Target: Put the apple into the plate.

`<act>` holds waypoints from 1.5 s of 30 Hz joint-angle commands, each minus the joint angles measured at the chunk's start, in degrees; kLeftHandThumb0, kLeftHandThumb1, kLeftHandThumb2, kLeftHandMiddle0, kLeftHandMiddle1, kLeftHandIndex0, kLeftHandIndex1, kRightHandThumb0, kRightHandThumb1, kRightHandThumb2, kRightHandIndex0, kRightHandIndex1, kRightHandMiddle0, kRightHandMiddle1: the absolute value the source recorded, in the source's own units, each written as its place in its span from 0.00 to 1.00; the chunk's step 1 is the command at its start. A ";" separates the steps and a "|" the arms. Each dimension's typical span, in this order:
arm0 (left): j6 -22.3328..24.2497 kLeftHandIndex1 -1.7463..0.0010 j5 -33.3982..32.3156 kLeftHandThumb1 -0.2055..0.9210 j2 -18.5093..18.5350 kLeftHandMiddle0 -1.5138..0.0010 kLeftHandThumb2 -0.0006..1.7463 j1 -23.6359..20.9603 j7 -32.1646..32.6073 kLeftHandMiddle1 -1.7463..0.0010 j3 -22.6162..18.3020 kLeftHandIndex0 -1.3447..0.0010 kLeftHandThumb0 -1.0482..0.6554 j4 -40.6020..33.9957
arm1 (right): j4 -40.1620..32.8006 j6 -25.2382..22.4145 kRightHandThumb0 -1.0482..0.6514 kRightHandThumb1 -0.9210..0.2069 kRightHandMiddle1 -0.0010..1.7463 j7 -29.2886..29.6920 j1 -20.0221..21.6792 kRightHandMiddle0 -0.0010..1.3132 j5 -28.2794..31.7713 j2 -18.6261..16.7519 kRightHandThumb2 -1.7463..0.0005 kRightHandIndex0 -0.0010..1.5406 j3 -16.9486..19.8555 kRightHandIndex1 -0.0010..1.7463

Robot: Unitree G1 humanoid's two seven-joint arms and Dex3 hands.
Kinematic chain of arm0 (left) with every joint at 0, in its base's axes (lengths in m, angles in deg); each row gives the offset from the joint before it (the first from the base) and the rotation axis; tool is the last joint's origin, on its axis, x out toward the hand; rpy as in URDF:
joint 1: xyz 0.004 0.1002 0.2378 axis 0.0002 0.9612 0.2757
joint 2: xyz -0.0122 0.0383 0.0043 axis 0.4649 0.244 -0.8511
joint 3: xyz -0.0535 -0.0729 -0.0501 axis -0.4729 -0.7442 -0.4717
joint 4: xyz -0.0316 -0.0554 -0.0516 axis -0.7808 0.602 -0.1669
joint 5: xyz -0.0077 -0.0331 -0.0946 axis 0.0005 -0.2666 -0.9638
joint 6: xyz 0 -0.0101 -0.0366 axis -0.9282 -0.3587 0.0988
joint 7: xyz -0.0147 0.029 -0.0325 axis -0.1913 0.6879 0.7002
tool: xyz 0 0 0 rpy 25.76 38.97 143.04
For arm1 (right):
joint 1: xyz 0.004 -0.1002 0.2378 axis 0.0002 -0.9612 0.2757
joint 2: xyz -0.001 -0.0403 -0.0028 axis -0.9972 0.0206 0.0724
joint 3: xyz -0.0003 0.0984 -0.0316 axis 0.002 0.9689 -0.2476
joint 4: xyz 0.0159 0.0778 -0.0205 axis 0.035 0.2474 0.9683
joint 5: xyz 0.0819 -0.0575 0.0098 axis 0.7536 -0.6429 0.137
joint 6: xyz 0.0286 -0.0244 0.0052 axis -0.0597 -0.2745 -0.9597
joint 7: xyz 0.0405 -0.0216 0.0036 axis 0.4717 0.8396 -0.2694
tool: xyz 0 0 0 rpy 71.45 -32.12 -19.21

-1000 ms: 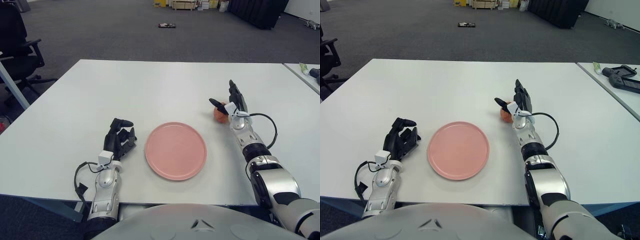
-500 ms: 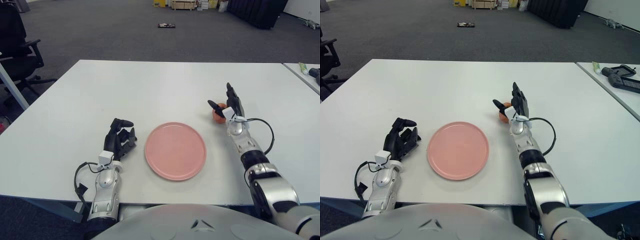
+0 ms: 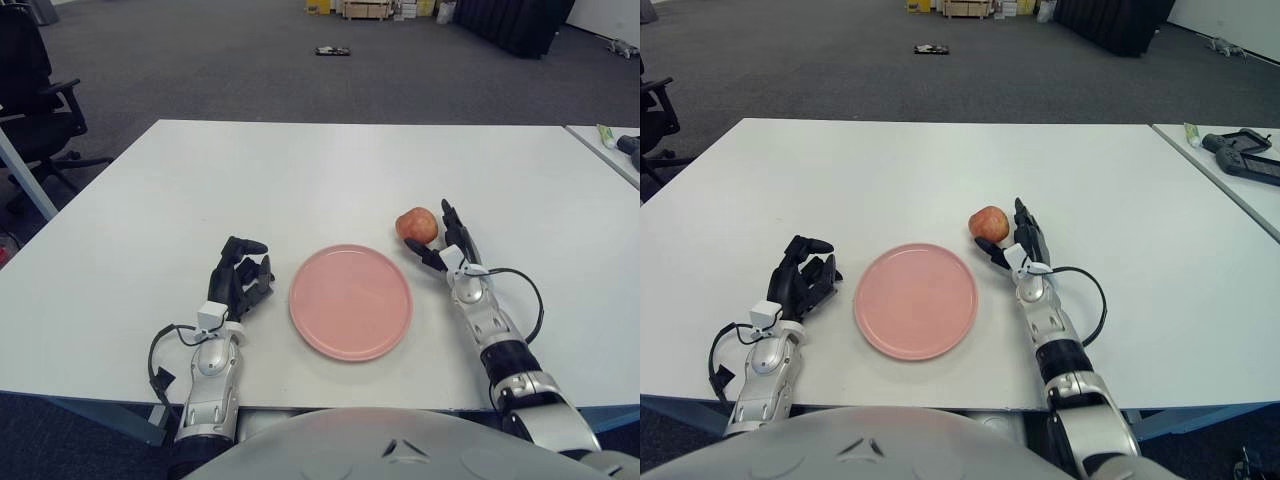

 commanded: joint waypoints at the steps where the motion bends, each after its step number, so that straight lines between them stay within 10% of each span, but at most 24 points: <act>1: 0.29 0.00 0.10 0.82 0.11 0.55 0.46 -0.56 0.21 0.00 0.02 0.77 0.40 -0.47 | -2.71 -1.74 0.13 0.23 0.08 -1.32 -2.50 0.00 0.52 -0.97 0.67 0.00 -0.70 0.00; 18: 0.59 0.00 -0.75 0.83 -0.31 0.56 0.45 -0.86 0.09 0.00 -0.08 0.77 0.40 -0.49 | -10.70 -5.58 0.18 0.27 0.13 -3.55 -5.89 0.00 -0.28 -0.81 0.61 0.00 -1.36 0.16; 45: 0.10 0.00 -1.08 0.82 -0.16 0.58 0.47 -0.95 0.27 0.00 -0.24 0.76 0.39 -0.06 | -10.68 -8.32 0.13 0.22 0.13 -1.89 3.61 0.00 -1.38 0.03 0.64 0.01 0.93 0.01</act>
